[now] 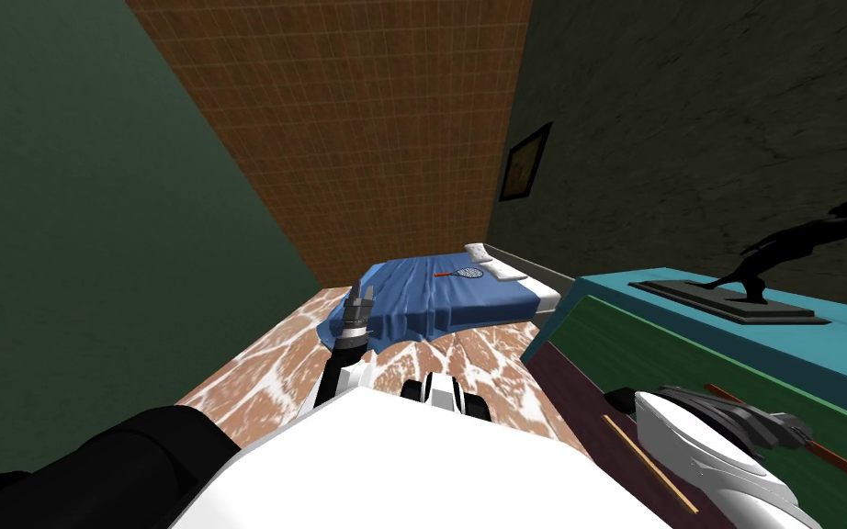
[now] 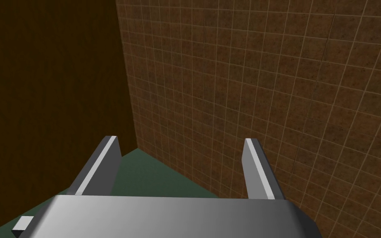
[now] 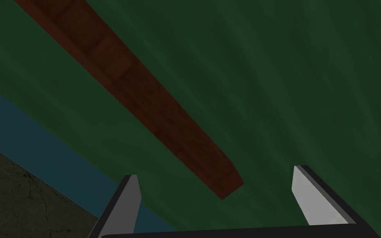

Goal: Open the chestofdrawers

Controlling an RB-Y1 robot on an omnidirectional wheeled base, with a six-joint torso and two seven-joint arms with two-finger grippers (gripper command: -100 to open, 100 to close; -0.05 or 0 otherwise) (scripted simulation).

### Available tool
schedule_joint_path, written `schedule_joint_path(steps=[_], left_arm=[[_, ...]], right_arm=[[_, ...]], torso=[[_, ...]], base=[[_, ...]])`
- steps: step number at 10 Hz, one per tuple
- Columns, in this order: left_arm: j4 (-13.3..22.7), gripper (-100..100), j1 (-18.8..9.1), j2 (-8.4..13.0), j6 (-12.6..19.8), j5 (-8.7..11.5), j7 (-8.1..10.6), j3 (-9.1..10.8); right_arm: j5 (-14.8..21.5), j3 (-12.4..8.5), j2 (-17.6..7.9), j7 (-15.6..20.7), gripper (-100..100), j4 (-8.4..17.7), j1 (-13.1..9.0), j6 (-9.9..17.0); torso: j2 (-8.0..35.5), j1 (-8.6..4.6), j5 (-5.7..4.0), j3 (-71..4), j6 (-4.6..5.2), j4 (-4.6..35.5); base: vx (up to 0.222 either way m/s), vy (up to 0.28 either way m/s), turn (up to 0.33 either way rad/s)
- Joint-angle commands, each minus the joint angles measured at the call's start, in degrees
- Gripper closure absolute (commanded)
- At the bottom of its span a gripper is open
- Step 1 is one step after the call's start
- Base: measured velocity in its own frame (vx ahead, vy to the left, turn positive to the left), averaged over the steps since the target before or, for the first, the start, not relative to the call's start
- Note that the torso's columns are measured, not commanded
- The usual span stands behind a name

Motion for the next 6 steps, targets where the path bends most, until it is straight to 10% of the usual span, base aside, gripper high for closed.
schedule_joint_path(steps=[1, 2, 6], left_arm=[[0.0, 0, 0.0, 0.0, 0.0, 0.0, 0.0, 0.01], [0.0, 0, 0.0, 0.0, 0.0, 0.0, 0.0, 0.01], [0.0, 0, 0.0, 0.0, 0.0, 0.0, 0.0, -0.02]], right_arm=[[-0.1, 0.0, 0.0, 0.0, -100, 0.0, 0.1, 0.0], [-0.1, -0.1, -0.1, 0.0, 100, 0.0, 0.1, -0.1], [-0.7, -0.3, -0.3, 1.0, 100, -0.5, -0.2, -0.2]], torso=[[-0.1, -0.29, -0.04, -0.1, 0.03, 0.0], [-0.1, -0.1, -0.04, -0.1, 0.04, 0.0], [-0.1, -0.11, -0.23, 0.0, -0.09, -0.1]], base=[[0.025, -0.068, 0.006], [0.003, -0.011, 0.001], [-0.044, 0.141, -0.016]])
